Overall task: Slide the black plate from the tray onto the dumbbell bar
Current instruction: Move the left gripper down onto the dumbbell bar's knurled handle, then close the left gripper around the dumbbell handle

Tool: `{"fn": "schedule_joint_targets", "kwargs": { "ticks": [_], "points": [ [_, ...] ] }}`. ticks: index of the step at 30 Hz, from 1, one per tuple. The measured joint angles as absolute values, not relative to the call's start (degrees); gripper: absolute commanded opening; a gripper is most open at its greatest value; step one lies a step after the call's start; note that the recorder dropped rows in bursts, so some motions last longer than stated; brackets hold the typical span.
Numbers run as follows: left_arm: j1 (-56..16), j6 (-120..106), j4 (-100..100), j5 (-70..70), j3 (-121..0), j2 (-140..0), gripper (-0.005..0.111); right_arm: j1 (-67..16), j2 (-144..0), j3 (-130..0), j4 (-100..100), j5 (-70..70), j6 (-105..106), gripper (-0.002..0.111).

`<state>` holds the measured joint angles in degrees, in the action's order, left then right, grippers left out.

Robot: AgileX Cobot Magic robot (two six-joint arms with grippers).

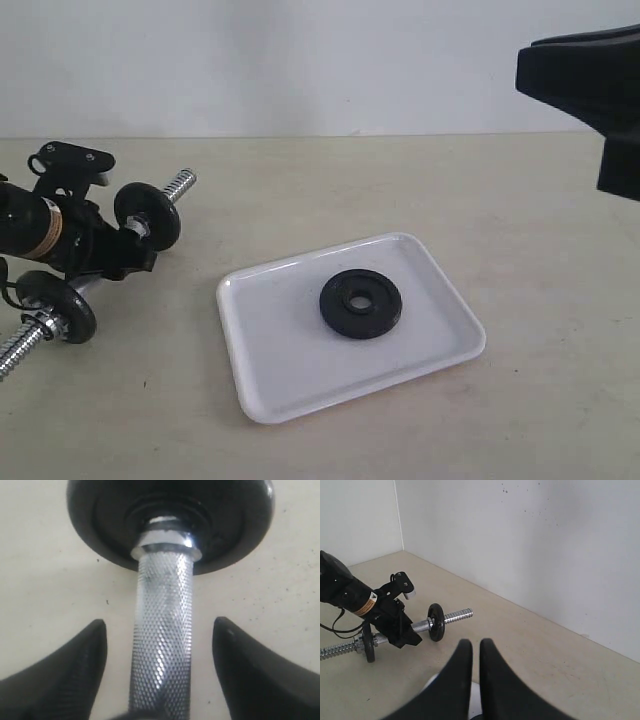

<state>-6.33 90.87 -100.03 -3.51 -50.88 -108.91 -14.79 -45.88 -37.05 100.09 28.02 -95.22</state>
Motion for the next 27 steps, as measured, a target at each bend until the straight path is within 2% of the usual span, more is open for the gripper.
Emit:
{"fn": "schedule_joint_targets", "kwargs": {
  "ticks": [13,18,27],
  "points": [
    [-6.4,90.7,-100.0,-1.1,-51.0,-110.8,0.055,-14.8,-45.9,-37.1,100.1,28.0,-95.2,0.004],
    [-6.4,90.5,-100.0,-0.7,-51.1,-111.0,0.050,-14.8,-45.9,-37.1,100.1,28.0,-95.2,0.004],
    [-6.4,89.8,-100.0,-0.7,-51.1,-111.2,0.049,-14.8,-45.9,-37.1,100.1,27.9,-94.5,0.004]
  ]
}}
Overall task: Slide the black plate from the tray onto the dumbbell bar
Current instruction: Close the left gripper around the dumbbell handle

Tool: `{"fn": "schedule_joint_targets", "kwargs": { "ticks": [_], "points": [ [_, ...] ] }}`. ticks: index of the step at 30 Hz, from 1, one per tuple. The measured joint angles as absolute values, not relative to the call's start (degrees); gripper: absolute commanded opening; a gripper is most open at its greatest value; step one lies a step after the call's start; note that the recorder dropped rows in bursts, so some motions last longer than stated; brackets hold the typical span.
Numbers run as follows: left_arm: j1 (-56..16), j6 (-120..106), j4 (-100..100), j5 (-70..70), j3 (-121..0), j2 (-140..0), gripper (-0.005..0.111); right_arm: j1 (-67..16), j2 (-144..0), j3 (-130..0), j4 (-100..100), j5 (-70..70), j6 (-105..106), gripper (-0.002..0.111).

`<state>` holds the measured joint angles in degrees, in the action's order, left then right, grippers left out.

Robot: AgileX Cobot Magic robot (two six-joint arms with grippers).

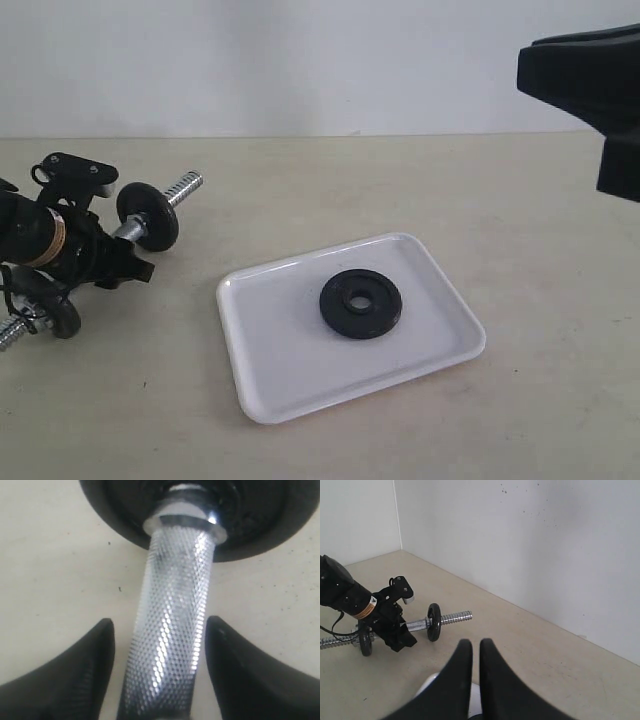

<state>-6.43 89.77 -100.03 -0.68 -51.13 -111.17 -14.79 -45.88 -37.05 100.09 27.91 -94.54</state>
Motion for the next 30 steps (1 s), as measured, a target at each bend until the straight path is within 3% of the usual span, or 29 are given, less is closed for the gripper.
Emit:
{"fn": "schedule_joint_targets", "kwargs": {
  "ticks": [20,22,26,30],
  "points": [
    [-6.4,89.7,-100.0,-0.7,-51.2,-111.2,0.048,-14.8,-45.9,-37.1,100.1,27.9,-94.5,0.004],
    [-6.4,89.7,-100.0,-0.7,-51.2,-111.2,0.039,-14.8,-45.9,-37.1,100.1,27.9,-94.5,0.004],
    [-6.4,90.4,-100.7,-1.4,-51.3,-111.2,0.004,-14.8,-45.9,-37.1,100.1,27.9,-94.5,0.004],
    [-6.4,91.5,-99.9,-3.7,-51.3,-111.2,0.004,-14.8,-45.9,-37.1,100.1,27.9,-94.5,0.004]
  ]
}}
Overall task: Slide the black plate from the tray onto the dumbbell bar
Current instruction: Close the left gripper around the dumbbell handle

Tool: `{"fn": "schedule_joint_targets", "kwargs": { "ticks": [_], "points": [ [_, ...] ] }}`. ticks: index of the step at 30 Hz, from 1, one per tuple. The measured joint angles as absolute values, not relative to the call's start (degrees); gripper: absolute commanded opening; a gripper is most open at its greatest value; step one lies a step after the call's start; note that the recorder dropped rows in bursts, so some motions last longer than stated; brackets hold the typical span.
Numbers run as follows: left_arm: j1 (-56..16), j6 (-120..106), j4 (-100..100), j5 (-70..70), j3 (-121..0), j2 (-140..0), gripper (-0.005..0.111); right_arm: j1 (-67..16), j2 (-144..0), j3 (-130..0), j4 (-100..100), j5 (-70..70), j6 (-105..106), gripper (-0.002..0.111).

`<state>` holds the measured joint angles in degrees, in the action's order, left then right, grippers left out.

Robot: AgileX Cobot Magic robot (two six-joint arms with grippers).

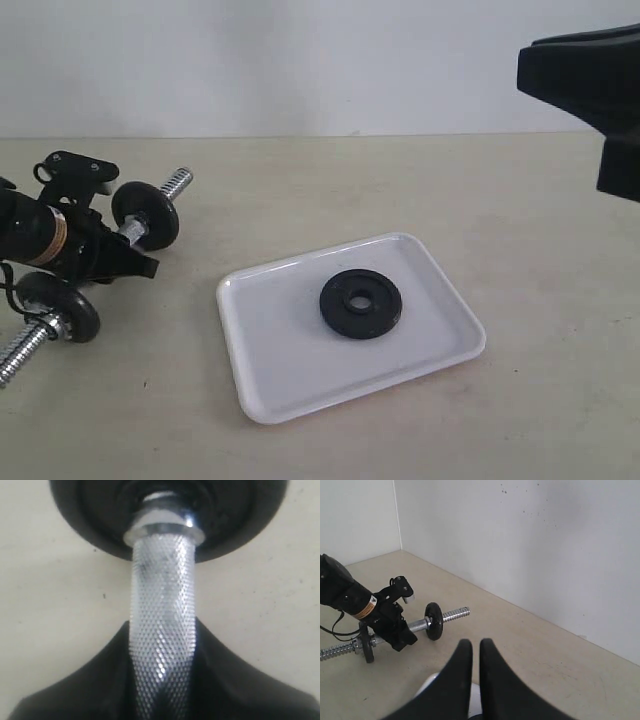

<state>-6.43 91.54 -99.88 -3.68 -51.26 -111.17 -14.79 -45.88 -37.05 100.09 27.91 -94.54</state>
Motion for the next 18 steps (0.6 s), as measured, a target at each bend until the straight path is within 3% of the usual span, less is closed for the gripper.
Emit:
{"fn": "schedule_joint_targets", "kwargs": {
  "ticks": [18],
  "points": [
    [-6.4,91.8,-99.8,-14.1,-51.3,-111.2,0.004,-14.8,-45.9,-37.1,100.1,25.6,-93.7,0.004]
  ]
}}
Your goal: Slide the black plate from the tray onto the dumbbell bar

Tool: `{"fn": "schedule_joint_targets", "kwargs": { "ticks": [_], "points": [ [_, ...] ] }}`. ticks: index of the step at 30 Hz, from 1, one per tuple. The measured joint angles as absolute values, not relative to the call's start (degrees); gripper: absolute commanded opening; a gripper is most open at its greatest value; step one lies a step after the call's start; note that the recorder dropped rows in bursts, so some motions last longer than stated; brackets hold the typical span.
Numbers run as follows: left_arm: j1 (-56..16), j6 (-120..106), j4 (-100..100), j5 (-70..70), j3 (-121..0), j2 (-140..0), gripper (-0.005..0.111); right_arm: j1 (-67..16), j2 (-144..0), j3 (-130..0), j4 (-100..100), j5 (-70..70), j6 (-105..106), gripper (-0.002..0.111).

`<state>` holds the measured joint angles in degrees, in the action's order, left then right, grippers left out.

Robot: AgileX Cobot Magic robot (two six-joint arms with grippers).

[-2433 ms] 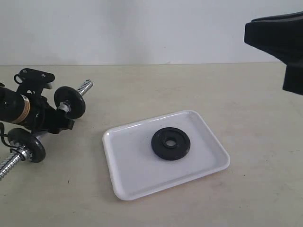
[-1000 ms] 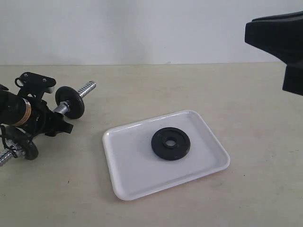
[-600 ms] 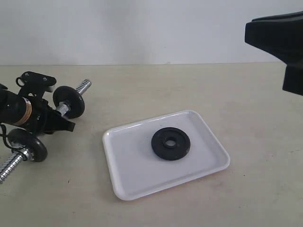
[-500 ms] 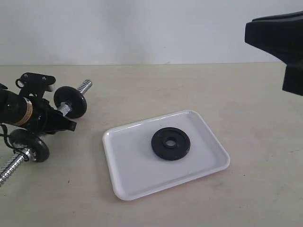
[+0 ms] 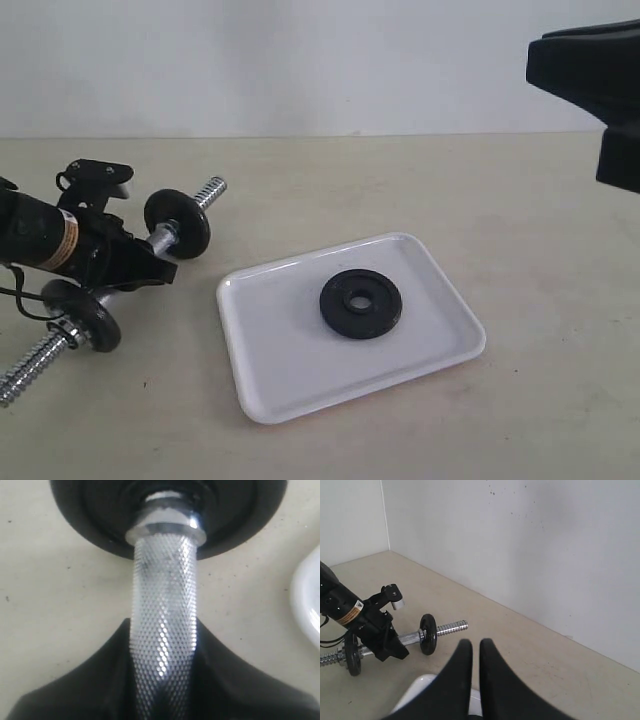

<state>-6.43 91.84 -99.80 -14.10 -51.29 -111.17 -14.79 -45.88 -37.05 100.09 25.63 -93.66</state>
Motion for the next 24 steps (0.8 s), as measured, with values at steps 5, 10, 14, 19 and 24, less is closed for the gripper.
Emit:
{"fn": "schedule_joint_targets", "kwargs": {
  "ticks": [5,10,14,19,24],
  "points": [
    [-6.4,90.4,-99.8,-15.7,-51.3,-111.2,0.004,-14.8,-45.9,-37.1,100.1,25.5,-92.0,0.004],
    [-6.4,88.8,-100.1,-16.6,-51.2,-110.6,0.004,-14.8,-45.9,-37.1,100.1,25.5,-90.0,0.004],
    [-6.4,87.7,-100.8,-16.8,-49.7,-108.9,0.004,-14.8,-45.9,-37.1,100.1,25.3,-89.6,0.004],
    [-6.4,85.1,-102.0,-16.7,-47.0,-105.4,0.004,-14.8,-45.9,-37.1,100.1,25.3,-89.5,0.004],
    [-6.4,84.1,-102.0,-17.0,-45.8,-101.8,0.004,-14.8,-45.9,-37.1,100.1,25.3,-89.4,0.004]
  ]
}}
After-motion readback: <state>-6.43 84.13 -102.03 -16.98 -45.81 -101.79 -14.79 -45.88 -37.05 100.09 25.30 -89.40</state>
